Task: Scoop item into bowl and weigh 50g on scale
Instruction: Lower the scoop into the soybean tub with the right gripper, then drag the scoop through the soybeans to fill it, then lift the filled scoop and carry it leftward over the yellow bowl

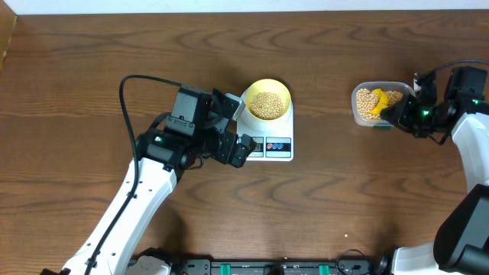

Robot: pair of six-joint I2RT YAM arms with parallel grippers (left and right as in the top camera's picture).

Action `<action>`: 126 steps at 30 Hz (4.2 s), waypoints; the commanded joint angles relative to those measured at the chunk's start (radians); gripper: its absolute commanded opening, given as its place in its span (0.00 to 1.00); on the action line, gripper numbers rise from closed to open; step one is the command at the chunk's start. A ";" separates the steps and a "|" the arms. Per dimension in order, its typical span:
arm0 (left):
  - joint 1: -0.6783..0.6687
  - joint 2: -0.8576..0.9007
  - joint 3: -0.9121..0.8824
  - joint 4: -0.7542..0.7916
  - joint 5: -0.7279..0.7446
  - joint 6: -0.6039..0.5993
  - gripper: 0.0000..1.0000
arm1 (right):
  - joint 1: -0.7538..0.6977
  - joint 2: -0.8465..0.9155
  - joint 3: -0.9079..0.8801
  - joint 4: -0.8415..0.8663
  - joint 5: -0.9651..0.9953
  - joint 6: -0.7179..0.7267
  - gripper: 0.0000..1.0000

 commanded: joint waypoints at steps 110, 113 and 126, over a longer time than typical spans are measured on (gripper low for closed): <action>-0.001 0.002 0.000 -0.001 -0.006 -0.005 0.98 | 0.306 0.010 -0.009 0.749 -0.525 0.515 0.06; -0.001 0.002 0.000 -0.001 -0.006 -0.005 0.98 | 0.340 0.010 -0.009 0.748 -0.521 0.476 0.05; -0.001 0.002 0.000 -0.001 -0.006 -0.005 0.98 | 0.444 0.010 -0.009 0.742 -0.376 0.423 0.01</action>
